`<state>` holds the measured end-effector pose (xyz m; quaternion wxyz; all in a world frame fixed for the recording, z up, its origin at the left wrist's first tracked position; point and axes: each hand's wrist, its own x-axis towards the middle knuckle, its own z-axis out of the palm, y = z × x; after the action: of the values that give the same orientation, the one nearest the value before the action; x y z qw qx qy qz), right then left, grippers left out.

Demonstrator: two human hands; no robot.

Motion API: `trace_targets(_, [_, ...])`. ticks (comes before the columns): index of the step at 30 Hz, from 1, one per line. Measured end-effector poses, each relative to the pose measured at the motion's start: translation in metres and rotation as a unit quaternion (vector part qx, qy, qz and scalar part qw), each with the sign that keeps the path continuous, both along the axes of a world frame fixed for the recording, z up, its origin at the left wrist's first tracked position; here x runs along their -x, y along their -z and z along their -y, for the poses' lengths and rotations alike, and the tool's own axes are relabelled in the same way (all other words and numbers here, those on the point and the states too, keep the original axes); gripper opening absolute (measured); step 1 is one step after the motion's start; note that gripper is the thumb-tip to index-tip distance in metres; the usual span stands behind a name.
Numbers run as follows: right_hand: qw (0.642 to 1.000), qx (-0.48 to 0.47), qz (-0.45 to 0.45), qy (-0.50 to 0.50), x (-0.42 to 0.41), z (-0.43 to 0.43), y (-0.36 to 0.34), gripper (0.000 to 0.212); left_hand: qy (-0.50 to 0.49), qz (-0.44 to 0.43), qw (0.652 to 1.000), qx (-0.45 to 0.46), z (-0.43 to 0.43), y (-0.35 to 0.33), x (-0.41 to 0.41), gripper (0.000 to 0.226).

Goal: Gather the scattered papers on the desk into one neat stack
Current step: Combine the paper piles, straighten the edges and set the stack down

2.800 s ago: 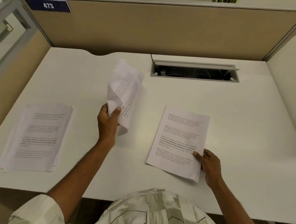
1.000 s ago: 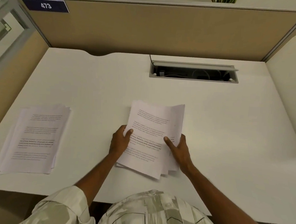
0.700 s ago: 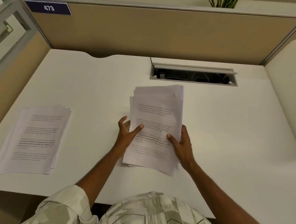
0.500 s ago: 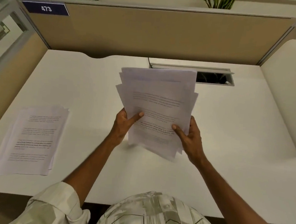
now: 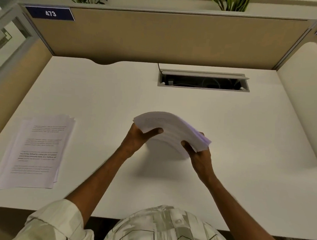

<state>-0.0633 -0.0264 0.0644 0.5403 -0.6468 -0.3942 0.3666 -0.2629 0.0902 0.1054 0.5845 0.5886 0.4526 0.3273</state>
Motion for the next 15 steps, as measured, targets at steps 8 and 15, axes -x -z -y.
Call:
trace_targets(8, [1.0,-0.013,0.005,-0.003,-0.008,-0.009,-0.01,0.04,-0.019,0.027,0.999,0.003,-0.003,0.0,0.011,0.033])
trace_targets(15, [0.997,0.033,0.062,-0.015,-0.016,0.009,0.021,0.025,-0.012,-0.055,0.998,0.027,0.011,0.032,0.016,0.04])
